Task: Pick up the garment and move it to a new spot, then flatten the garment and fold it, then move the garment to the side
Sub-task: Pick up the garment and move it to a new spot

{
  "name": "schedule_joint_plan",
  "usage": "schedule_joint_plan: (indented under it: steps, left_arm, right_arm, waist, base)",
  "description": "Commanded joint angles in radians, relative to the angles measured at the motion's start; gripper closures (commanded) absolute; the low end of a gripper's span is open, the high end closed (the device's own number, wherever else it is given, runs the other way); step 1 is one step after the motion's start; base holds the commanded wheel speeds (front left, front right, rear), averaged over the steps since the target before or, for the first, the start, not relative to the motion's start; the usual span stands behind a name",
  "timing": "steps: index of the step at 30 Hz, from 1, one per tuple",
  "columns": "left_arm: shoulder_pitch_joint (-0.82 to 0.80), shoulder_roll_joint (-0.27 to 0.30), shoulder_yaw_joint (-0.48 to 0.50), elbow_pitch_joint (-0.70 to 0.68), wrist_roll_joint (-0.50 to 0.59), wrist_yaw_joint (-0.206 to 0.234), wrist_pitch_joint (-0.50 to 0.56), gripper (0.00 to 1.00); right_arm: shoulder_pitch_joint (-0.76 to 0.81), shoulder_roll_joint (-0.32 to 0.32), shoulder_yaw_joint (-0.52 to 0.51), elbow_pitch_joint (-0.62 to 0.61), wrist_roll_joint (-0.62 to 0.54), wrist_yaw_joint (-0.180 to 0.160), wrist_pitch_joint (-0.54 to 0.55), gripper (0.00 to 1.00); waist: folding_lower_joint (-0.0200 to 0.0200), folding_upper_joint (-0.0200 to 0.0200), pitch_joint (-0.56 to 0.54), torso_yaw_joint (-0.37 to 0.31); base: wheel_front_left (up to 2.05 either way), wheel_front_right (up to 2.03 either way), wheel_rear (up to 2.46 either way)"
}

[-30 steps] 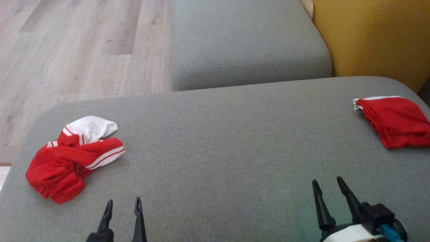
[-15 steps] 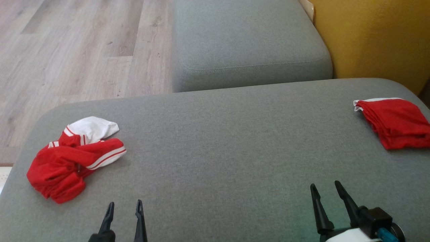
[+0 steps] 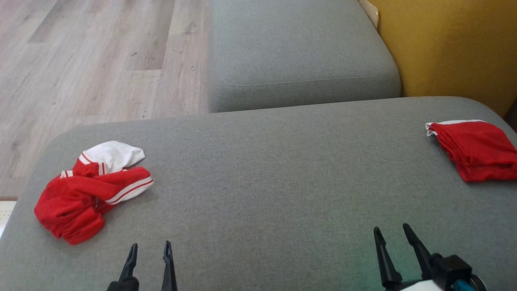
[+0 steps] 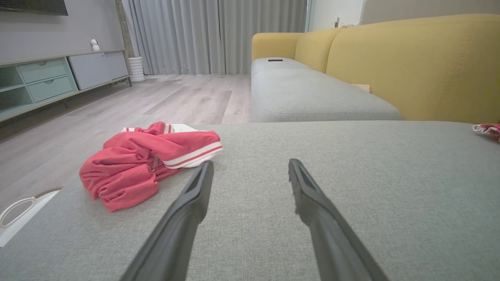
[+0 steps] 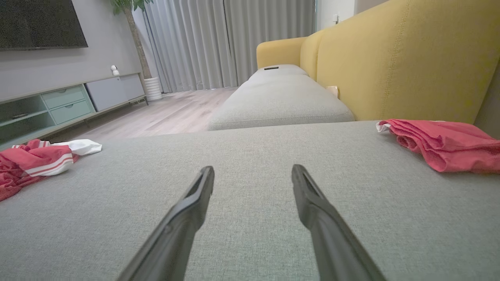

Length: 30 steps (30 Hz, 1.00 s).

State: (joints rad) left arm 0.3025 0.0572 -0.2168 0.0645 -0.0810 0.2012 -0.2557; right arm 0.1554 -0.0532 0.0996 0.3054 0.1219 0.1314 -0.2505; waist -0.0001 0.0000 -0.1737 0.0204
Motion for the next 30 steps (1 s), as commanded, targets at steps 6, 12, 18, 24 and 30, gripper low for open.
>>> schedule_joint_plan:
  steps: [6, 12, 18, 24, 30]
  left_arm:
    - [-0.059, -0.007, 0.026, -0.029, 0.016, -0.009, -0.006, 0.0]
    - [-0.063, -0.007, 0.031, -0.026, 0.028, -0.012, -0.006, 0.0]
    - [-0.062, -0.007, 0.042, -0.023, 0.04, -0.016, -0.006, 0.0]
    - [-0.058, -0.007, 0.048, -0.019, 0.049, -0.014, -0.006, 0.0]
    - [-0.054, -0.007, 0.06, -0.025, 0.047, -0.002, -0.006, 0.0]
  right_arm:
    - [-0.017, 0.0, 0.014, -0.035, 0.002, -0.001, -0.011, 0.0]
    - [-0.007, 0.001, 0.017, -0.035, 0.009, -0.001, -0.011, 0.0]
    - [-0.01, 0.002, 0.028, -0.031, 0.024, -0.001, -0.011, 0.0]
    - [-0.023, 0.003, 0.031, -0.031, 0.023, -0.001, -0.011, 0.0]
    - [-0.028, 0.003, 0.022, -0.032, 0.019, -0.001, -0.011, 0.0]
  waist:
    - [0.0001, 0.0, 0.003, 0.034]
    - [0.0001, 0.0, 0.011, 0.095]
    - [0.0001, 0.0, 0.023, 0.199]
    - [0.0001, 0.0, 0.042, 0.307]
    - [0.0001, 0.0, 0.066, 0.402]
  base:
    - [0.0, 0.0, 0.0]
    - [0.0, 0.0, 0.0]
    - [0.0, 0.0, 0.0]
    - [0.0, 0.0, 0.0]
    - [0.0, 0.0, 0.0]
